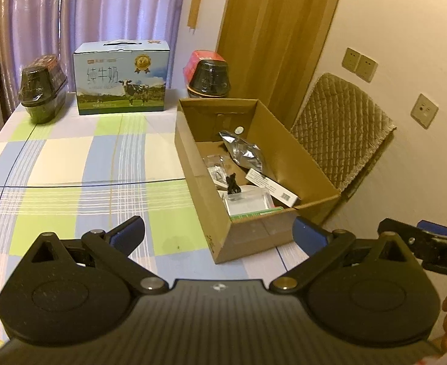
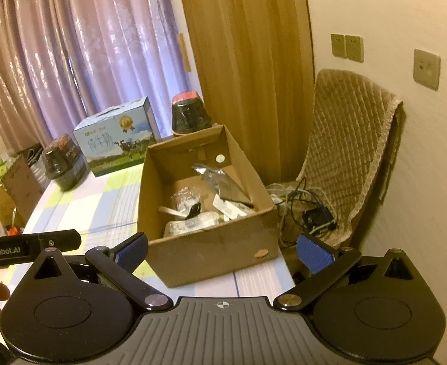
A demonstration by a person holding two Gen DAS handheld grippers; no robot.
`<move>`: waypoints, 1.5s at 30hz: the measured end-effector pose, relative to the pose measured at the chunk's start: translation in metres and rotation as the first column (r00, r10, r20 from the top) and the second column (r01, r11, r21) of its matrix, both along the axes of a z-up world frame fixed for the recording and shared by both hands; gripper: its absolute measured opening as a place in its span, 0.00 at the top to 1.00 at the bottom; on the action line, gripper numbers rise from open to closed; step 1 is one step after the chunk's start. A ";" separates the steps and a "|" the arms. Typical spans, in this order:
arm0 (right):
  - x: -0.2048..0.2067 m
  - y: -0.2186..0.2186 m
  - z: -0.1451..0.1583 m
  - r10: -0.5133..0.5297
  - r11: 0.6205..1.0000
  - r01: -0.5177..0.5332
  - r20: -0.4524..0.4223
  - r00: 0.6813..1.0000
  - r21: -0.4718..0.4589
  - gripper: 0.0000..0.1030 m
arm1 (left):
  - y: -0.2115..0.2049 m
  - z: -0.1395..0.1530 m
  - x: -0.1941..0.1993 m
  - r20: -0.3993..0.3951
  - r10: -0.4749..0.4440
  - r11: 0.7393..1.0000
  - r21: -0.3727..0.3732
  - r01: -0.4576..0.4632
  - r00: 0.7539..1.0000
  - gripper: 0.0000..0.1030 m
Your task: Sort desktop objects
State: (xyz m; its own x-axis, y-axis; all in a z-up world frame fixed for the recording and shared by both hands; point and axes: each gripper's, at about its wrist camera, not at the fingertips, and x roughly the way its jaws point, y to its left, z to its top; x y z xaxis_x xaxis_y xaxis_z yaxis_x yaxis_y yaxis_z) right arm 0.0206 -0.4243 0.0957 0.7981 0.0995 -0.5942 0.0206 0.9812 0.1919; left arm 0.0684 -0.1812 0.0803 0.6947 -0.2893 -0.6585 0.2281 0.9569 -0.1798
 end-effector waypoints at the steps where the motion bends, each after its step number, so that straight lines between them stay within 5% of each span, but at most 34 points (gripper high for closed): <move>1: -0.003 0.000 0.000 -0.003 1.000 0.003 -0.001 1.000 0.002 0.02 | 0.000 0.001 -0.002 -0.002 0.002 1.000 -0.001 -0.002 1.000 0.01; 45: -0.024 0.002 -0.005 -0.012 1.000 0.012 -0.020 1.000 0.012 0.02 | -0.007 -0.017 -0.010 -0.058 -0.020 1.000 0.000 0.020 0.998 0.01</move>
